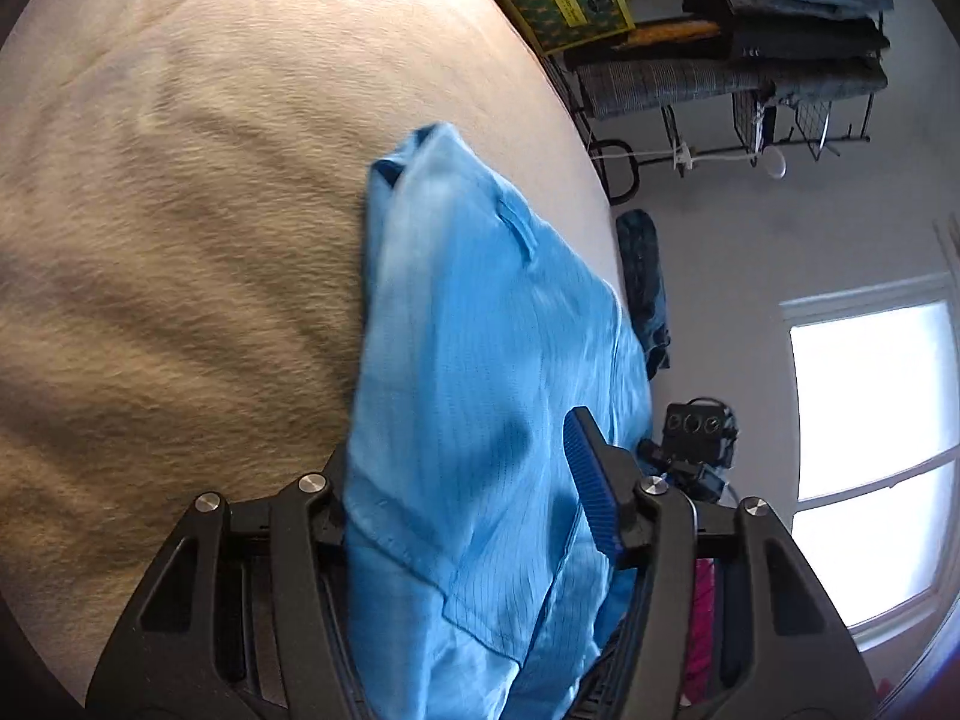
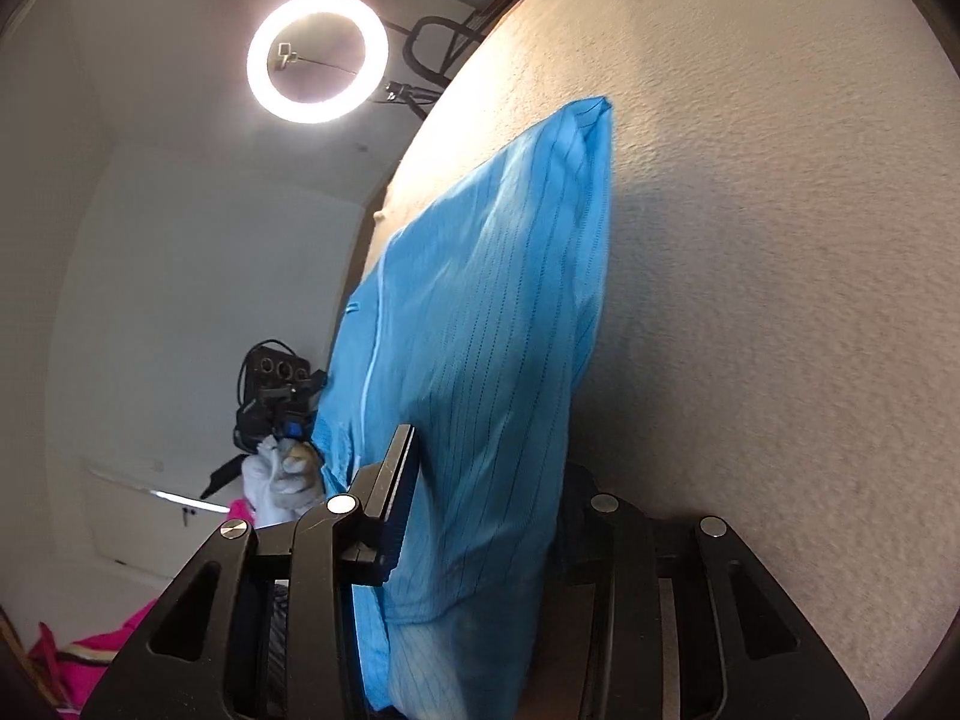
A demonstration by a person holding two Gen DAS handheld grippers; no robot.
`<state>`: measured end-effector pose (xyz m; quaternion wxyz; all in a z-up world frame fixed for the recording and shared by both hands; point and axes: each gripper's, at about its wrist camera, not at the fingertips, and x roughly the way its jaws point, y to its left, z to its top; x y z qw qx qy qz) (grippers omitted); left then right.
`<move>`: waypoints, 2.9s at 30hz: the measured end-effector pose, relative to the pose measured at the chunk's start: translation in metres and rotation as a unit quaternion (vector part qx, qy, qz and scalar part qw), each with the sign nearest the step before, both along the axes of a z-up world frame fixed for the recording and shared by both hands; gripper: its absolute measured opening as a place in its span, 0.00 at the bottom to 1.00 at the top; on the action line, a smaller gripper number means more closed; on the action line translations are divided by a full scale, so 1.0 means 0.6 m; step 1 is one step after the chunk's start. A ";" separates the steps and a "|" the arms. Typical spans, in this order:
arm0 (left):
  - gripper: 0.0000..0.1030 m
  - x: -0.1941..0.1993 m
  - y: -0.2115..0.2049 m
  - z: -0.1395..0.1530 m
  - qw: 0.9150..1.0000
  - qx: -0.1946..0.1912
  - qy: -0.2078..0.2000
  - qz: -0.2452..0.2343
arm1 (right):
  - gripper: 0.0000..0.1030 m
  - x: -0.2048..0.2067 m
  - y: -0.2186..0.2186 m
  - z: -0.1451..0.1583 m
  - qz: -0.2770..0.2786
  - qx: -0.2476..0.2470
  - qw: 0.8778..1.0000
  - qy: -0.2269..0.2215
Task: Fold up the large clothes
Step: 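Grasp the folded blue coat edge with the left tool while the right tool grasps beside it, then lift the folded blue coat with both tools and carry it toward the navy garment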
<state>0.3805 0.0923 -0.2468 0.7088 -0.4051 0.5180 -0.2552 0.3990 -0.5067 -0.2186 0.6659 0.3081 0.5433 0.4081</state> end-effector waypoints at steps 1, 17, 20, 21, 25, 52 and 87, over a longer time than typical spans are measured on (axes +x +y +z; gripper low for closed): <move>0.53 0.000 -0.005 0.003 1.000 0.008 -0.002 0.001 | 0.34 0.000 0.000 0.002 0.001 -0.003 1.000 -0.002; 0.06 -0.037 -0.080 0.088 0.980 0.179 -0.088 -0.010 | 0.05 -0.046 0.059 0.102 -0.001 -0.189 0.976 -0.113; 0.06 -0.047 -0.092 0.106 0.979 0.175 -0.101 -0.009 | 0.05 -0.060 0.063 0.129 -0.001 -0.204 0.968 -0.143; 0.06 -0.051 -0.096 0.114 0.979 0.172 -0.106 -0.010 | 0.05 -0.066 0.063 0.139 -0.001 -0.208 0.966 -0.154; 0.05 -0.061 -0.117 0.138 0.979 0.161 -0.124 -0.021 | 0.04 -0.086 0.060 0.169 -0.002 -0.232 0.955 -0.183; 0.05 -0.006 -0.282 0.211 0.971 0.158 -0.164 -0.071 | 0.04 -0.100 -0.017 0.224 -0.043 -0.275 0.937 -0.212; 0.04 0.425 -0.879 0.326 0.942 0.117 -0.276 -0.152 | 0.04 0.174 -0.467 0.299 -0.189 -0.389 0.859 -0.275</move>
